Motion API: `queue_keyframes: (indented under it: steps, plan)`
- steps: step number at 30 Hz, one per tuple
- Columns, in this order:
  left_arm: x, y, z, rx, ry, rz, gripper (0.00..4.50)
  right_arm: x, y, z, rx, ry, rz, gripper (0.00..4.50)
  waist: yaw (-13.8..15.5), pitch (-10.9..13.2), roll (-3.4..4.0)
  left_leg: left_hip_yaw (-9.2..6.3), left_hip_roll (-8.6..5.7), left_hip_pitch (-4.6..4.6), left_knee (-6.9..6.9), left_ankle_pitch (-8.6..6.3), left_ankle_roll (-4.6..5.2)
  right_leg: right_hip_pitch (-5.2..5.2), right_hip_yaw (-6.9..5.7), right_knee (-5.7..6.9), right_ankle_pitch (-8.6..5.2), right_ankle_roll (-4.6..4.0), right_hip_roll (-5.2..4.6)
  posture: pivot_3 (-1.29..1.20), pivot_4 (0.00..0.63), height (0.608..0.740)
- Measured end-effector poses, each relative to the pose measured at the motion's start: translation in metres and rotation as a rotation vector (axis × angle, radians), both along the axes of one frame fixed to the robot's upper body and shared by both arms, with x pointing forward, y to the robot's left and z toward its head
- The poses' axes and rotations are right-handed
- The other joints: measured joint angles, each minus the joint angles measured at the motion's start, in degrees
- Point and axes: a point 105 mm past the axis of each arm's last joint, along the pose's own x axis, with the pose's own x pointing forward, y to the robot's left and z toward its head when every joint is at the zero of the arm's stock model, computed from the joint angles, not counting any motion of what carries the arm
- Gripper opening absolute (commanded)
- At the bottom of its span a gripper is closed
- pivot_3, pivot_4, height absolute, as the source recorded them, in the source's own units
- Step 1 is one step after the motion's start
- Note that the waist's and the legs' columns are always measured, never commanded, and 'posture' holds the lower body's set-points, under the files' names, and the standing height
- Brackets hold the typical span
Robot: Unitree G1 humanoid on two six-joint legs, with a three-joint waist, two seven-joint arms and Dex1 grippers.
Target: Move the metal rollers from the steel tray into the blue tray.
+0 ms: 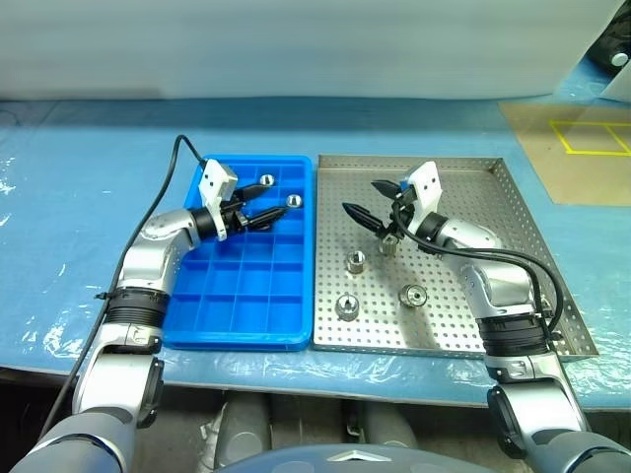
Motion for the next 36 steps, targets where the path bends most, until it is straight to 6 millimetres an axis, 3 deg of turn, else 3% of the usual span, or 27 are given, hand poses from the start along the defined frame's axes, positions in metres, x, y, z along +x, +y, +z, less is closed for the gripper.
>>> queue_keyframes:
  steps: [20,24,29,36]
  plan:
    - [0.004,-0.009,0.005,-0.013,-0.022,-0.002,3.87,0.0,0.0,0.001,-0.002,-0.004,0.0,4.46,0.0,0.0,0.0,-0.01,0.02,-0.01,0.2,-0.01,0.02,0.01,0.0,0.14,0.0,0.0,0.0,-0.13,0.15,0.74]
    - [0.005,-0.028,0.019,-0.023,-0.061,-0.057,3.87,-0.001,-0.005,0.002,-0.021,-0.001,0.006,4.46,0.25,0.0,0.0,-0.03,0.01,-0.05,0.34,-0.02,0.03,0.06,0.0,0.14,0.0,0.0,-0.01,-0.16,0.15,0.74]
    - [0.006,-0.068,0.039,-0.012,-0.13,-0.191,3.87,-0.007,-0.03,0.013,-0.063,-0.025,-0.032,4.46,0.24,0.0,-0.01,-0.01,-0.03,-0.05,0.49,-0.07,0.11,0.14,0.03,0.11,0.01,0.02,-0.05,-0.22,0.15,0.74]
    - [0.012,-0.115,0.019,0.1,-0.105,-0.337,3.87,-0.023,-0.071,0.018,-0.093,-0.021,-0.142,4.46,-0.46,0.0,-0.01,-0.01,-0.04,-0.03,0.5,-0.11,0.37,0.14,0.06,0.1,0.03,0.04,-0.03,-0.36,0.15,0.74]
